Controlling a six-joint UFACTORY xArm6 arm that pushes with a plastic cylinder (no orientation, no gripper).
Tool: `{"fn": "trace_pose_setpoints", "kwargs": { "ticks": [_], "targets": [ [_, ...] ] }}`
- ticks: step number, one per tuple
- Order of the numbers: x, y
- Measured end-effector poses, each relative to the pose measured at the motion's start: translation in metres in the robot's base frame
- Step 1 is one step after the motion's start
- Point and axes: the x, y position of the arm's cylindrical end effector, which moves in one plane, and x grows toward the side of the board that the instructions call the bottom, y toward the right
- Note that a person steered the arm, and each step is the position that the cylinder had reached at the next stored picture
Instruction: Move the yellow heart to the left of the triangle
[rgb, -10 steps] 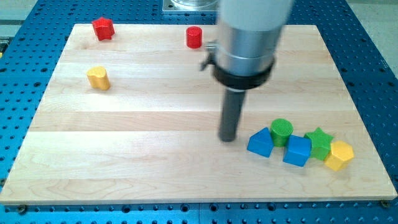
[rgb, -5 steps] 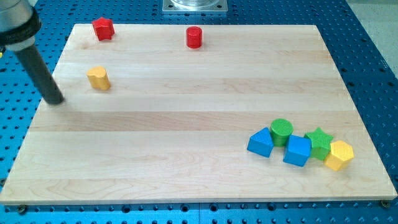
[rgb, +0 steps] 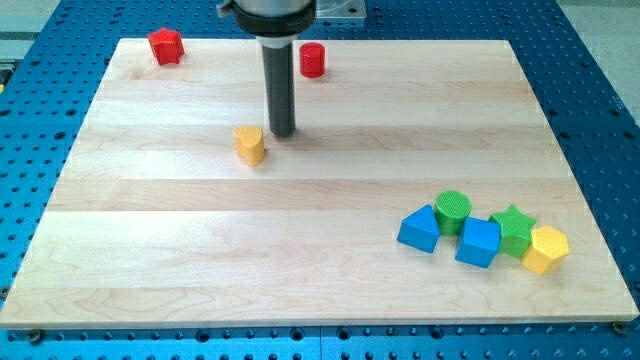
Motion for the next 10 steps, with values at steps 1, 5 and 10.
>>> {"fn": "trace_pose_setpoints", "kwargs": {
  "ticks": [1, 5, 10],
  "targets": [
    [-0.008, -0.062],
    [0.076, 0.043],
    [0.103, 0.043]
  ]
}}
